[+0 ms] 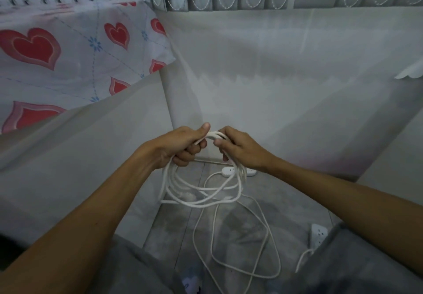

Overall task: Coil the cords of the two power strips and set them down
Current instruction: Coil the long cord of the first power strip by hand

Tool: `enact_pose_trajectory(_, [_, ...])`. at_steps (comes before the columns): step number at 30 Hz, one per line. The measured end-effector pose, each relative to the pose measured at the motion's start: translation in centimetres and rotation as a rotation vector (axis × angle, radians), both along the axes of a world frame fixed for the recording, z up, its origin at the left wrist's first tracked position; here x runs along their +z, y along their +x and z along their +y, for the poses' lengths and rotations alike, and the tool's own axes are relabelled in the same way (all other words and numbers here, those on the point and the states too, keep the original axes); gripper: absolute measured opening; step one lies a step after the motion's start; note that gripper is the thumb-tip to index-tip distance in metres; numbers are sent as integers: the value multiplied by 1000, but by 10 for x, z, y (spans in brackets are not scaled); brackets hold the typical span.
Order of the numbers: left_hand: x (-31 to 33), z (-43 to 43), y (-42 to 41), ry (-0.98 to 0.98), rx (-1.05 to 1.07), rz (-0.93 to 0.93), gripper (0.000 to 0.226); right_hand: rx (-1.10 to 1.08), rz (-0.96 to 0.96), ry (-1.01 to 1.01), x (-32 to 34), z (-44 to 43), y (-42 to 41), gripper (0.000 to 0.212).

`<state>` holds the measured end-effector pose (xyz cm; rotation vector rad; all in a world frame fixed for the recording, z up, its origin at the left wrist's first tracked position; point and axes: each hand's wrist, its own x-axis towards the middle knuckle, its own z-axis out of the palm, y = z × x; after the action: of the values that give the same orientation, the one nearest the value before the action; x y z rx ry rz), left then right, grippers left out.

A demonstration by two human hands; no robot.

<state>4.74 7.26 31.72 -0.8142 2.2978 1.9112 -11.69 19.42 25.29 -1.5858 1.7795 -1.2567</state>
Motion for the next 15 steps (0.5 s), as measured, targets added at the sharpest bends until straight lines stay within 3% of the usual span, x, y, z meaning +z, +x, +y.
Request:
enact_pose_trajectory(2, [0,2,-3,-15,62,20,50,-10,-92,41,0,-3,-1,15])
enact_pose_trajectory(4, [-1,6,-6,-58,105,14,53,-42,-68,64,-4,-5,0,20])
enact_pose_trajectory(7, [0,14,-12,-92,197,41,56,-165,164,43,-10,-12,1,35])
enact_pose_trajectory(11, [0,29,-26,-457,301,50,50,-283,451,-71,-19,-17,2,42])
enact_pose_trajectory(12, [-1,35,-29,-470,328,53,47,-298,489,-115,-20,-15,1,44])
enact_pose_trajectory(13, [-1,42,-33,-381,358,67,43,-308,528,-155,-20,-14,-1,47])
enact_pose_trajectory(15, [5,56,-38,51,407,113,32,-314,612,-242,-17,-12,-11,52])
